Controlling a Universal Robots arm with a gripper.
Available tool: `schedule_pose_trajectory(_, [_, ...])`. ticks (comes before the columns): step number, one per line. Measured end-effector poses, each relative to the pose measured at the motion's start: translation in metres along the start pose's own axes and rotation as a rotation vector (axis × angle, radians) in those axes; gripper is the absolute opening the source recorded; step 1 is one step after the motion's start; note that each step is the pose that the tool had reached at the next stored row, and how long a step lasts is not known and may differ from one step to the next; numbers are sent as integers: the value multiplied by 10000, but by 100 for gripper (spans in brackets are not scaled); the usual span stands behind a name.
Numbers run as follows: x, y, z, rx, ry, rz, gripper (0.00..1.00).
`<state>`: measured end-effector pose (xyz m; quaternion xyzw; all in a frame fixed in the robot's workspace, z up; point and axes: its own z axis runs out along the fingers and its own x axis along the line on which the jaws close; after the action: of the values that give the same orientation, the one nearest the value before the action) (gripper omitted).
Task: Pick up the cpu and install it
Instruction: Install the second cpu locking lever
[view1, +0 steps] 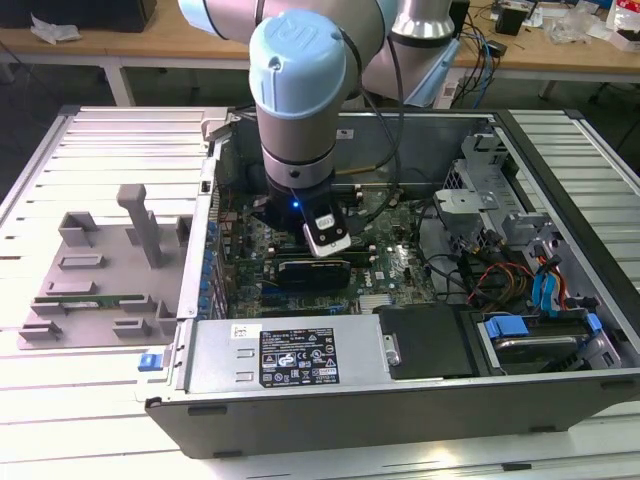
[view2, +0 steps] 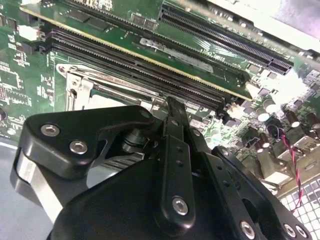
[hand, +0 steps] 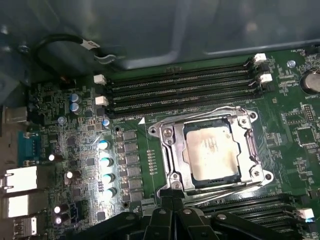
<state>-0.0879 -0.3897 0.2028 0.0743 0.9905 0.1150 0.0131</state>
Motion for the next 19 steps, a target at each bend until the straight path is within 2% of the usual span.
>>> schedule_pose_trajectory(2, [24,-22,9,-335,50,14,11])
schedule_pose_trajectory(3, [30,-26,25,-392,58,15,11])
schedule_pose_trajectory(5, [40,-37,58,-405,61,17,11])
schedule_pose_trajectory(8, [43,-36,56,-398,58,17,11])
schedule_pose_trajectory(10, [42,-7,-62,-263,36,22,11])
schedule_pose_trajectory(11, [43,44,-178,158,-28,11,11])
schedule_pose_trajectory(12, [45,67,-185,425,-66,0,11])
schedule_pose_trajectory(13, [45,92,-179,629,-97,-9,11])
schedule_pose_trajectory(14, [0,144,-166,854,-130,-17,11])
schedule_pose_trajectory(15, [-61,195,-154,937,-138,-19,11])
schedule_pose_trajectory(16, [-89,255,-138,966,-135,-17,11])
schedule_pose_trajectory(17, [-91,288,-130,970,-130,-16,11])
schedule_pose_trajectory(19, [-106,410,-98,1007,-119,-16,11])
